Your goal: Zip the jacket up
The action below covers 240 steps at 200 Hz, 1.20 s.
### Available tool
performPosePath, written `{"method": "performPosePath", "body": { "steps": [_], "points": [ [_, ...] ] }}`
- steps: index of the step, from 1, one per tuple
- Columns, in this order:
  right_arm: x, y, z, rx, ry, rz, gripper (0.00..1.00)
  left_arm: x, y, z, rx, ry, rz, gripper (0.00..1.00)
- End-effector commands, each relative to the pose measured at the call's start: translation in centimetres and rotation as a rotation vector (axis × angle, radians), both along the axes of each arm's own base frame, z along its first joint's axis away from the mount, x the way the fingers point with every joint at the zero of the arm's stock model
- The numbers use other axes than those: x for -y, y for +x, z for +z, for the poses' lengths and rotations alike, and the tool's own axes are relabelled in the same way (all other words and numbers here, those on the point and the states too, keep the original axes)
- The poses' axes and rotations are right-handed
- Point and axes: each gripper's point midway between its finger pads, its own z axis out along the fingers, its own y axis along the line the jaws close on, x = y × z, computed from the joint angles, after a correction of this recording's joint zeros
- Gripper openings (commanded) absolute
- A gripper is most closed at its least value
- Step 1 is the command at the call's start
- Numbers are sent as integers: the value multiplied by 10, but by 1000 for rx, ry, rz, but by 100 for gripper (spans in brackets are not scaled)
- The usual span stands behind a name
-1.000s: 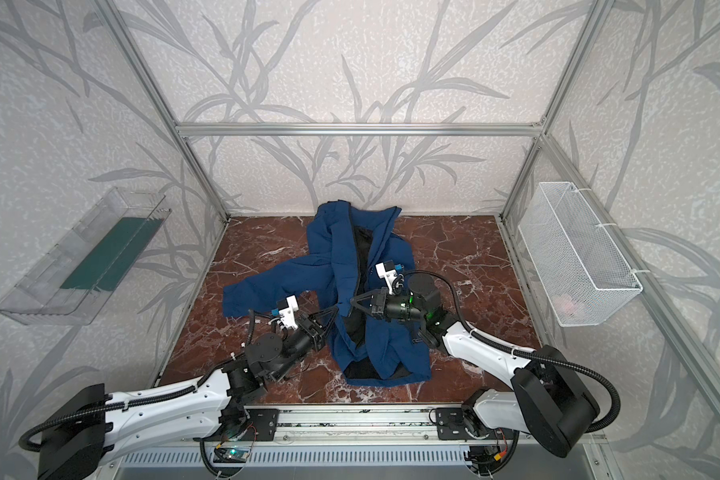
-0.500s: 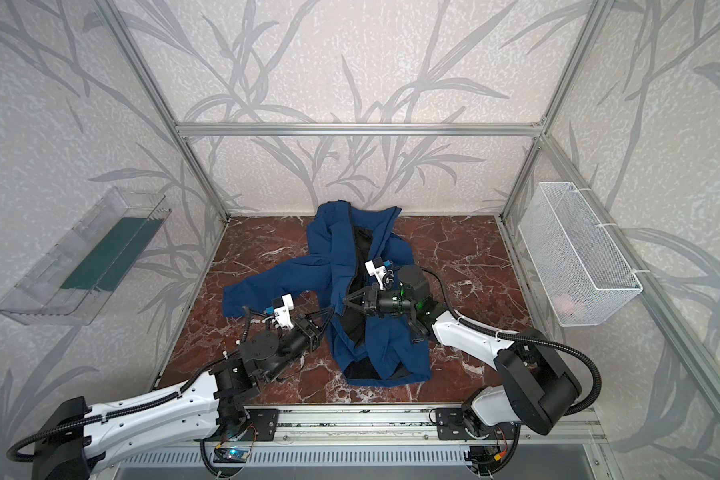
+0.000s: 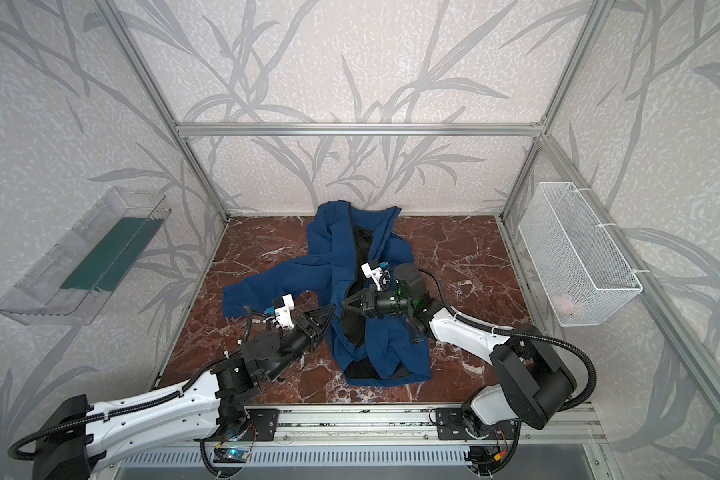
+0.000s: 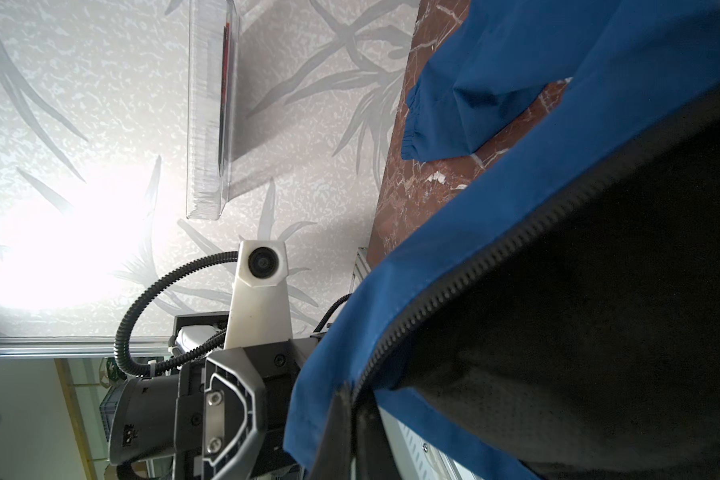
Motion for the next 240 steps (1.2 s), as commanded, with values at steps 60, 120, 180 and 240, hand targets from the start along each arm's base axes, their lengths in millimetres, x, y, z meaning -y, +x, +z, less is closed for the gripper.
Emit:
{"method": "performPosePath", "body": {
  "steps": [60, 120, 180, 240],
  "points": [
    [-15, -2, 0, 16, -12, 86, 0, -4, 2, -2, -1, -4, 24, 57],
    [-21, -4, 4, 31, 20, 120, 0, -7, 2, -12, -26, 5, 39, 57],
    [-26, -11, 5, 35, 20, 145, 0, -13, 1, -25, -69, 3, 58, 45],
    [-28, -12, 9, 44, 15, 149, 23, -21, 0, -33, -92, 6, 82, 0]
  ]
}}
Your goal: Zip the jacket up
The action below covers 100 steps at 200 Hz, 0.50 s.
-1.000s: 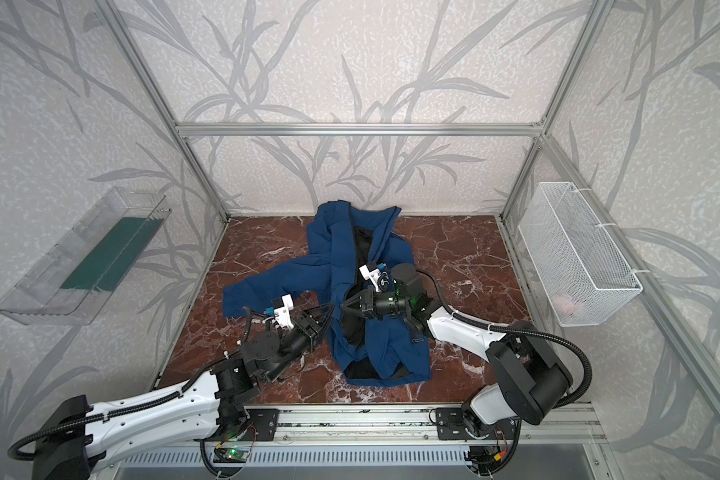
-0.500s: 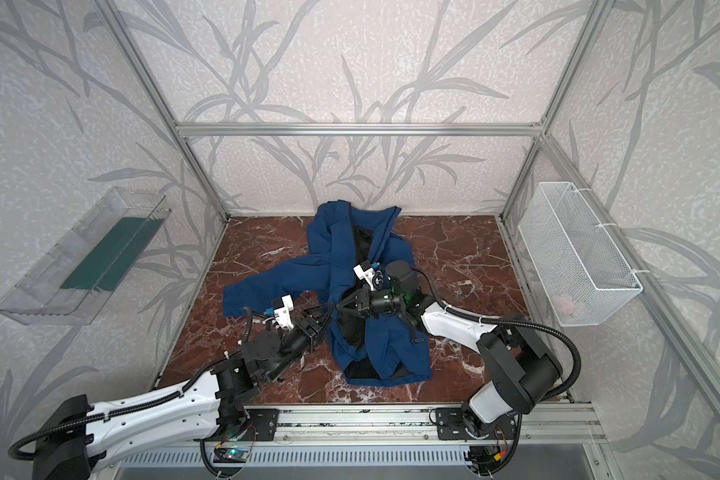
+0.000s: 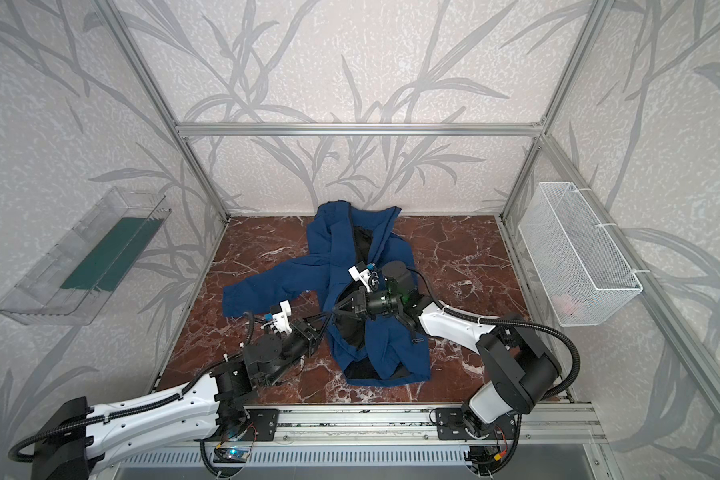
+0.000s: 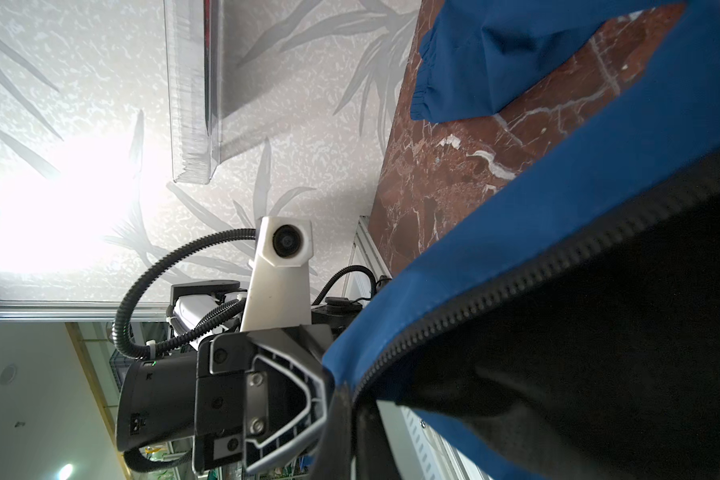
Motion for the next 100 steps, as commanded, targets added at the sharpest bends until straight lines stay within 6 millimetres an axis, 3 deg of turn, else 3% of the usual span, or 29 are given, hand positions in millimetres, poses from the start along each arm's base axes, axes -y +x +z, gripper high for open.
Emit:
{"method": "performPosePath", "body": {
  "steps": [1, 11, 27, 47, 59, 75, 100],
  "points": [
    [-6, -1, 15, 46, 25, 30, 26, -9, 1, -7, -14, 3, 37, 0],
    [-2, 3, 13, 53, 0, -3, 50, -12, 1, -9, -18, 9, 48, 0],
    [19, 12, -5, 65, -165, -130, 64, -19, 2, -10, -27, 41, 72, 0],
    [74, 7, -44, 81, -585, -270, 67, -34, 4, -13, -58, 124, 99, 0],
    [104, -2, -56, 130, -800, -294, 68, -44, 6, -15, -72, 164, 112, 0],
    [130, -21, -71, 164, -980, -265, 68, -51, 9, -16, -85, 175, 124, 0],
    [153, -56, -86, 186, -1153, -158, 68, -51, 12, -18, -97, 176, 108, 0]
  ]
}}
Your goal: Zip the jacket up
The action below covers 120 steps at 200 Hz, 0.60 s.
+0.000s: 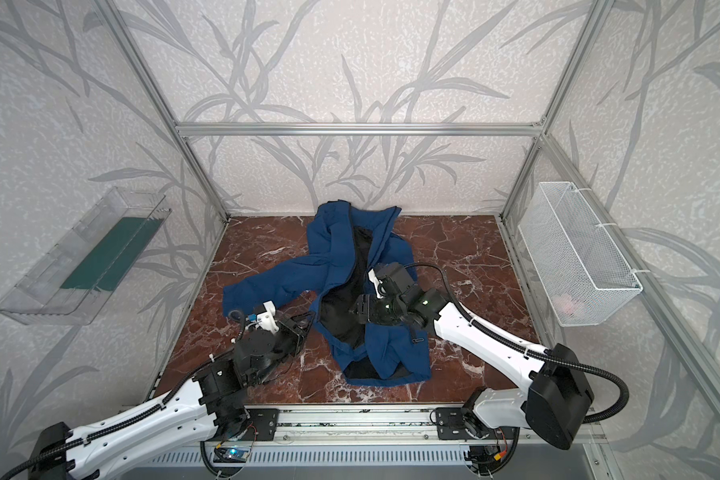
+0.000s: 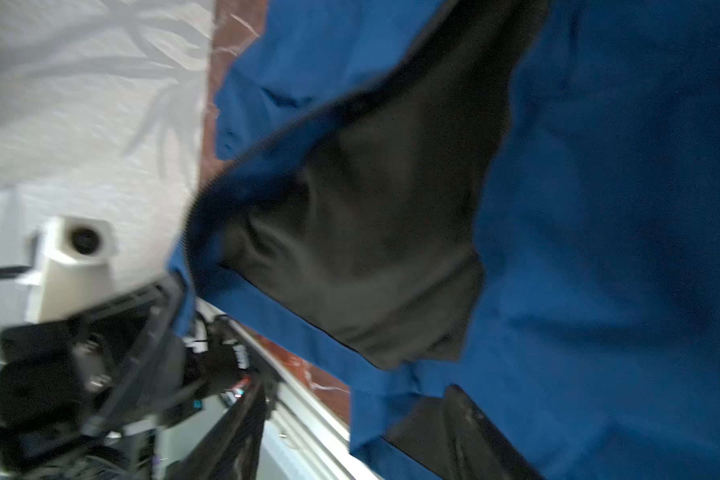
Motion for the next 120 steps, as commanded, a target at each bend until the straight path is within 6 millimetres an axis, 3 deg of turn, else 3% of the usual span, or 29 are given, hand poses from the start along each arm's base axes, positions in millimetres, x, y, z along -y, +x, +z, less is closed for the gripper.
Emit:
{"method": "performPosePath", "body": {
  "steps": [1, 27, 71, 120],
  "points": [
    [76, -45, -50, -72, -456, 49, 68, -3, 1, -3, -28, 50, -13, 0],
    [85, -79, -57, -113, -549, 127, 71, 5, 3, -5, -36, 51, -40, 0],
    [52, -113, -77, -182, -351, 219, 75, 14, 5, -7, -51, 44, -64, 0],
    [62, -105, -95, -140, -464, 239, 76, 6, 2, -14, -78, 58, -45, 0]
  ]
}}
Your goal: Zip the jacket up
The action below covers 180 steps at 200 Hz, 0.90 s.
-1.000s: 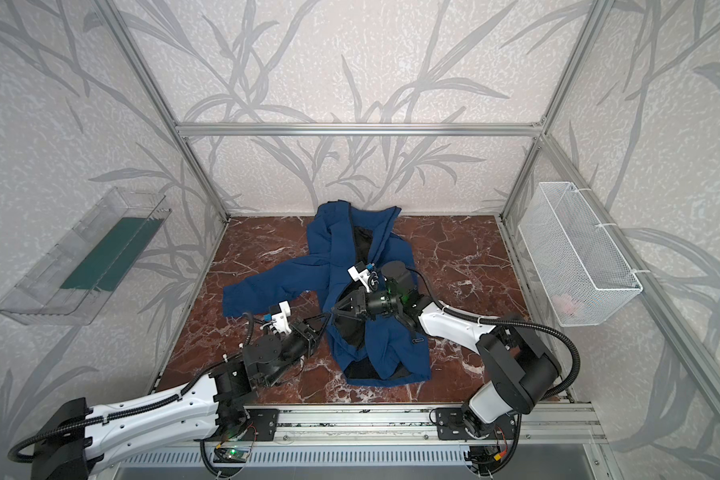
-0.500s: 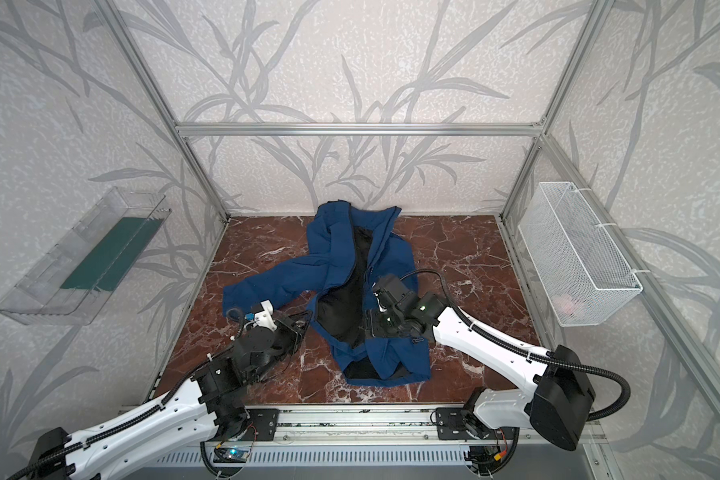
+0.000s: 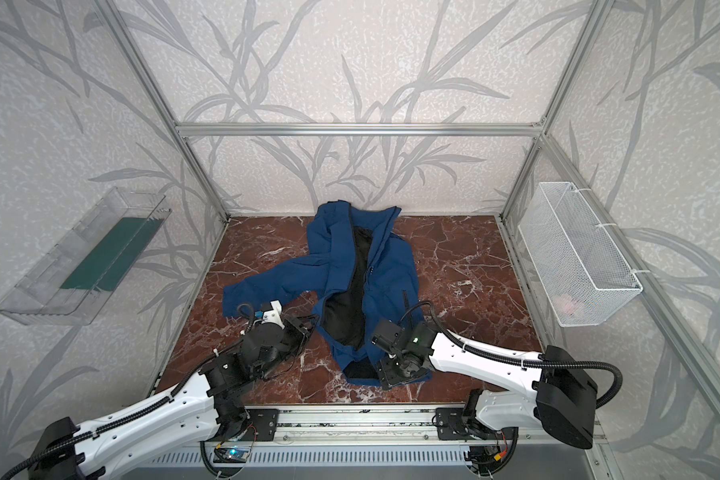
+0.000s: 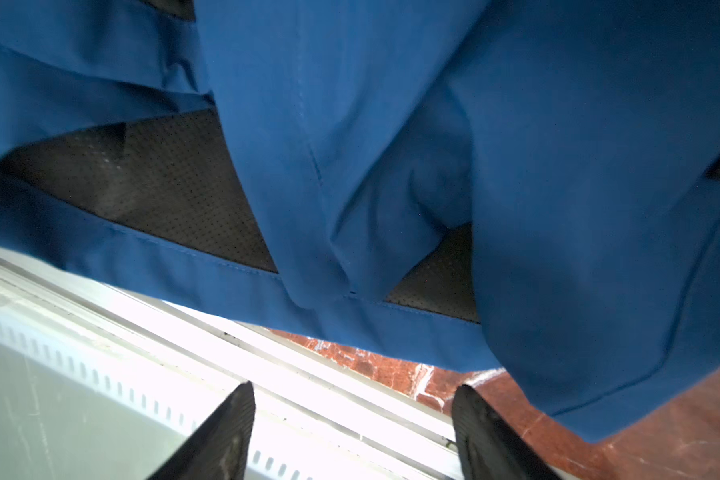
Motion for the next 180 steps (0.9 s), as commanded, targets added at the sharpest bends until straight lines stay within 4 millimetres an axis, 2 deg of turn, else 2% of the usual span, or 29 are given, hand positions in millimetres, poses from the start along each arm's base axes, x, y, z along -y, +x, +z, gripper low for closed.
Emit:
{"method": "performPosePath", "body": {
  "steps": [1, 28, 76, 101, 118, 159, 180],
  "points": [
    [-6, 7, 1, 35, -14, 37, 76, -4, 1, 7, 4, -5, 17, 0],
    [-27, 6, 4, 16, 35, 87, 76, -6, -1, 4, -8, 1, 19, 0],
    [-33, 12, -11, 16, -43, 141, 76, -13, -2, 1, -6, -11, 44, 0],
    [-23, 17, -17, 30, -135, 129, 75, -13, -2, 1, -11, -5, 42, 0],
    [-19, 22, -14, 50, -181, 125, 74, -15, -3, -3, -25, -5, 46, 0],
    [-14, 26, -16, 66, -244, 121, 70, -21, -6, -12, -50, -16, 55, 0],
    [-18, 28, -16, 75, -258, 124, 69, -24, -8, -12, -65, 14, 56, 0]
  ]
}}
